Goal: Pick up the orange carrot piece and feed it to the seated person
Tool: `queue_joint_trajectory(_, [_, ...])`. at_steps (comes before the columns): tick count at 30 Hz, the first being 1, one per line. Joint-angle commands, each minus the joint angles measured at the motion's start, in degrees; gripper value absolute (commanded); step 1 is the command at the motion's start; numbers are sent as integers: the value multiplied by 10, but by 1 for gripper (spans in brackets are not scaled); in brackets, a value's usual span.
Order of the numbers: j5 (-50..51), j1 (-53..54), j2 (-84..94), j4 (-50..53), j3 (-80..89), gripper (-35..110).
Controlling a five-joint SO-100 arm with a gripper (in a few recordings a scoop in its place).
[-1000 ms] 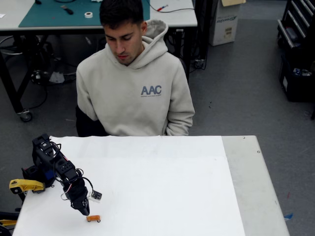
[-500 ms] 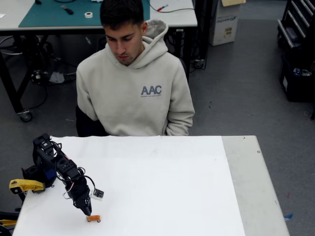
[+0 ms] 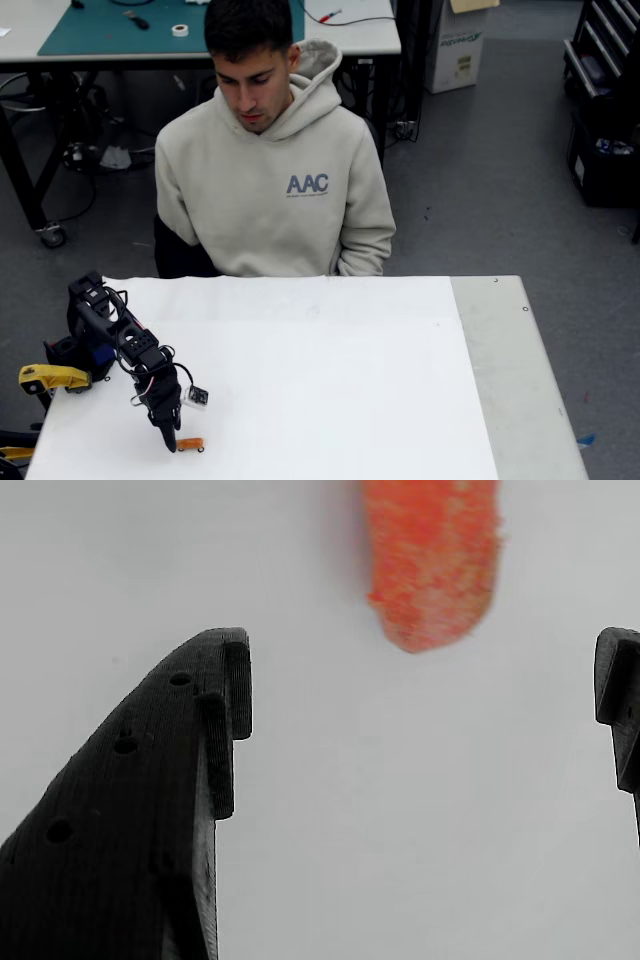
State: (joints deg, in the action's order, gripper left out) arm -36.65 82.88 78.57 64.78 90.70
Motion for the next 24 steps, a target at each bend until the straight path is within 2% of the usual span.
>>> queue_joint_trajectory(1, [-9, 9, 34, -6, -5, 29])
queue_joint_trajectory(24, [-9, 13, 24, -7, -14, 29])
